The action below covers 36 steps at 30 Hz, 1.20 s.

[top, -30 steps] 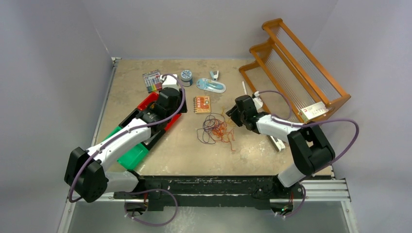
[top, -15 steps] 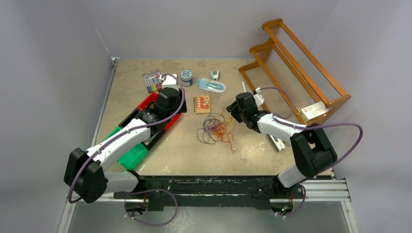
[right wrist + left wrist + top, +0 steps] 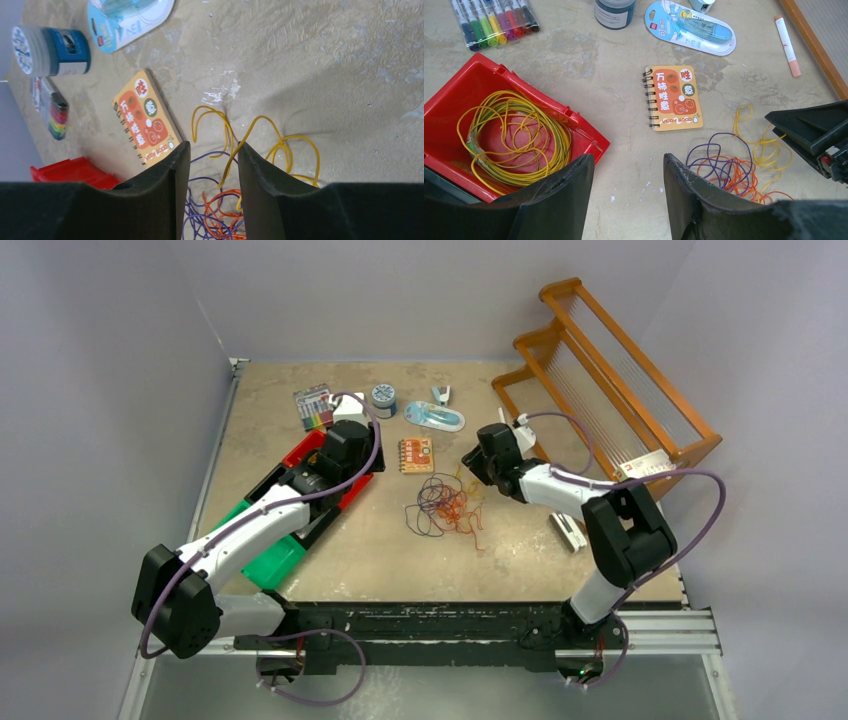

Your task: Untangle the cables

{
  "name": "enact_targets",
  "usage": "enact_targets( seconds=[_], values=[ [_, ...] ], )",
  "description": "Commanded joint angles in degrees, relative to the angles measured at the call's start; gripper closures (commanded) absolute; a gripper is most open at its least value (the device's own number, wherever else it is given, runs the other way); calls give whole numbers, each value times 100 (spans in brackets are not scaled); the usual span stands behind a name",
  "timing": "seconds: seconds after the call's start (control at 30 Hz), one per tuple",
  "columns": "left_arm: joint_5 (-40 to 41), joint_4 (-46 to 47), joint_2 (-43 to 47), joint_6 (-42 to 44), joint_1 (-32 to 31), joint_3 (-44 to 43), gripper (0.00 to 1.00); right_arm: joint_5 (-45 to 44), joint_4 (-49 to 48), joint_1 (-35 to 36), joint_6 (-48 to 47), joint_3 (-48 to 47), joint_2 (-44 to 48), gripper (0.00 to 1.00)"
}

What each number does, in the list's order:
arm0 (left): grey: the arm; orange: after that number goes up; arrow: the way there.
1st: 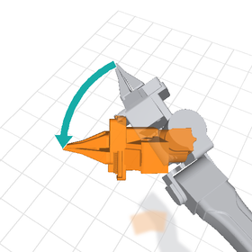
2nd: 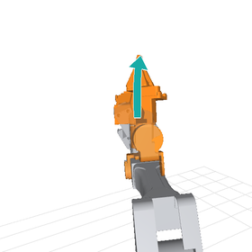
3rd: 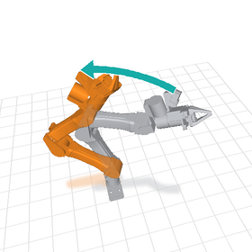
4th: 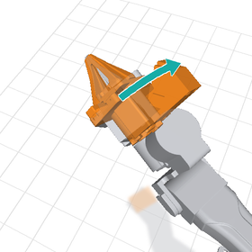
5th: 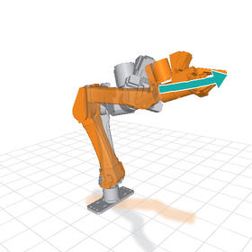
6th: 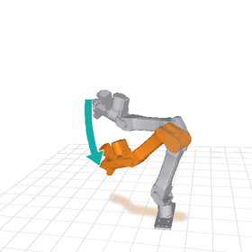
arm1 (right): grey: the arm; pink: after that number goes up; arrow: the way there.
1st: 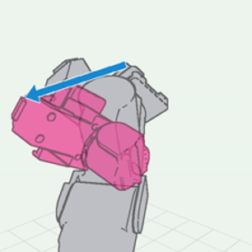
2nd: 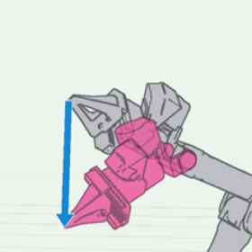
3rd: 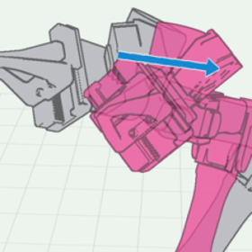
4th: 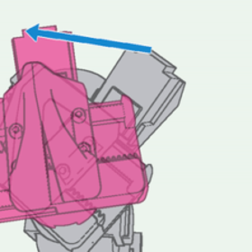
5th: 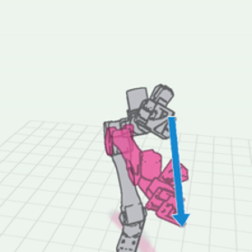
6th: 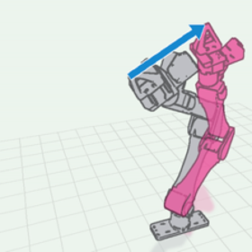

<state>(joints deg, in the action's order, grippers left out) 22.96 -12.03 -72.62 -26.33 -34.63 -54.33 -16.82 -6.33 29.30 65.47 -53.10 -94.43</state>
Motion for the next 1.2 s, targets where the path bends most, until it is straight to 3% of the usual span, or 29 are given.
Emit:
enact_targets(
  seconds=[0.0,0.13,0.47,0.67,0.8,1.03,1.17],
  values=[
    [68,136,127,66,-13,-63,48,92,-106,-7,-32,-190,-100,58],
    [66,132,113,62,-15,-68,48,145,-195,-3,-15,-187,-149,63],
    [164,161,265,75,-13,-45,48,-378,-324,-3,-539,-186,558,100],
    [163,959,1030,207,-2,443,45,-392,-379,-8,-1828,-520,1171,100],
    [49,1571,1281,254,-7,700,45,151,-523,-8,-2912,-734,1502,100],
    [-874,3685,1338,237,-3,1490,43,1816,-1254,-3,-4063,-792,2197,100],
    [-1288,5028,1242,229,-7,2003,41,2718,-1163,-6,-4473,-1266,2201,100]
  ],
)
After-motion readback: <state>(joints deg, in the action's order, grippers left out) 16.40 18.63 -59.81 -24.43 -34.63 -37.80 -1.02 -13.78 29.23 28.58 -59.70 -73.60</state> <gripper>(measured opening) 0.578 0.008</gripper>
